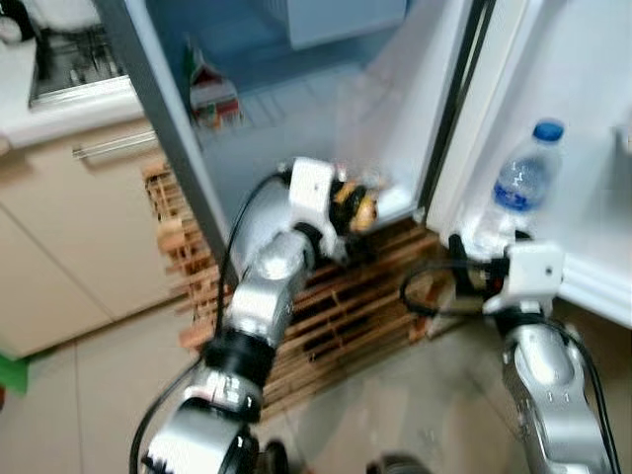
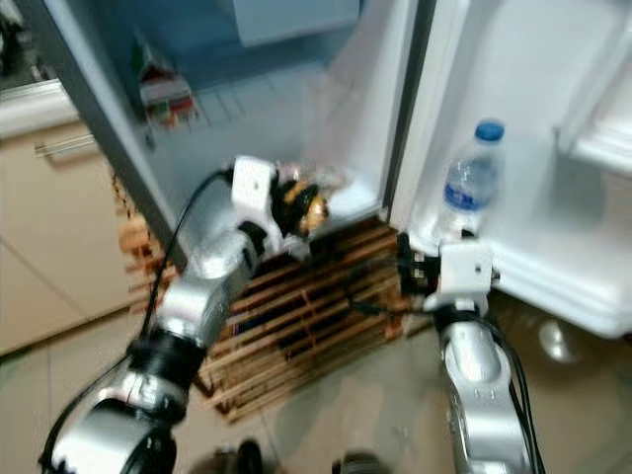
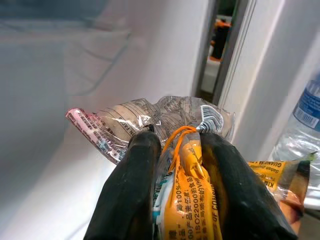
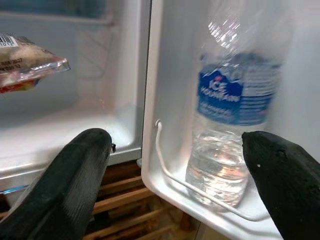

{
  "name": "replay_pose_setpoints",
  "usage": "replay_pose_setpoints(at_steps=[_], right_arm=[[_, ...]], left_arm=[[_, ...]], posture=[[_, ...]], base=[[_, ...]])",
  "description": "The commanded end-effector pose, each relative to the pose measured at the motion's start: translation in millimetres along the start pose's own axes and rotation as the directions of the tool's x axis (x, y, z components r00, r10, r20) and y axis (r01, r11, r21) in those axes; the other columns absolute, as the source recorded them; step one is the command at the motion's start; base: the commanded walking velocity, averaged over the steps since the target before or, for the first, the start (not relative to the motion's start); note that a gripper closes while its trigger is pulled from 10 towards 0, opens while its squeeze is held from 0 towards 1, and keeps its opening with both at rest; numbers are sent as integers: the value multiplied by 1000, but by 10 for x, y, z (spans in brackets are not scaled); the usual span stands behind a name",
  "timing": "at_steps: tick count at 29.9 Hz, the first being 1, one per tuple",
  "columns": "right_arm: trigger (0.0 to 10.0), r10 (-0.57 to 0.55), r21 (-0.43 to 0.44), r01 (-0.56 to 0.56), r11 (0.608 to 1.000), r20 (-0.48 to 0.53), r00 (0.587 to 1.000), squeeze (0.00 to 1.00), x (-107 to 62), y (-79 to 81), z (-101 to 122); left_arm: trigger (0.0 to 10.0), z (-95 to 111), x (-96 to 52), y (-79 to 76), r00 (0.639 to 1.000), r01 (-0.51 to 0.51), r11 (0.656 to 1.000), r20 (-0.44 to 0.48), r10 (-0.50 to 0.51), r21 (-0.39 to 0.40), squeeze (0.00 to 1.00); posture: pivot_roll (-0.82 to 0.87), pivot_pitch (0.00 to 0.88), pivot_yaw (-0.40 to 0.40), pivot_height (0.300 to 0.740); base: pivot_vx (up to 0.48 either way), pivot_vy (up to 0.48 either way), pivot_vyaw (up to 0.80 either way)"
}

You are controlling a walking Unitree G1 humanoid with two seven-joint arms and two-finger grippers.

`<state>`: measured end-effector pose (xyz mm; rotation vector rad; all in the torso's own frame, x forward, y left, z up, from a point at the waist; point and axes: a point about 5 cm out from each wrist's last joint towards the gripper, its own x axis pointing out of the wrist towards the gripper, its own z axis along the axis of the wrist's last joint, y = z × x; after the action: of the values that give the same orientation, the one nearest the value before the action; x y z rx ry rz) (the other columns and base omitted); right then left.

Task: Restocking fridge

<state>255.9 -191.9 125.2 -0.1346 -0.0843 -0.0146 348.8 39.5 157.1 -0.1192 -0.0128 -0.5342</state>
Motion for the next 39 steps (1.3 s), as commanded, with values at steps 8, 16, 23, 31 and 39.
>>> replay_pose_setpoints(at_steps=[8,16,23,31,39], right_arm=[[10000,36,10,-36,999,12,999,0,-33,27,21],[10000,41,3,-42,999,10,999,0,-47,28,15],[10000,68,-5,-68,998,9,998,0,-75,44,16],[10000,74,-6,-74,997,2,997,0,-101,42,5],[10000,80,-6,-80,997,-8,997,0,-104,43,-16]], left_arm=[[10000,30,0,144,995,-97,995,9,97,-2,0],[10000,16,10,153,994,-112,994,2,112,16,0],[10000,0,57,124,996,-93,995,-7,93,30,0],[10000,26,100,80,996,-87,995,8,86,54,0],[10000,13,124,6,999,-54,992,1,54,114,0]], posture=[[-258,77,56,740],[-262,75,54,740],[-271,77,52,740],[-280,84,53,740],[-277,89,49,740]], base=[[0,0,0],[0,0,0],[41,418,0],[453,0,0],[277,-70,0]])
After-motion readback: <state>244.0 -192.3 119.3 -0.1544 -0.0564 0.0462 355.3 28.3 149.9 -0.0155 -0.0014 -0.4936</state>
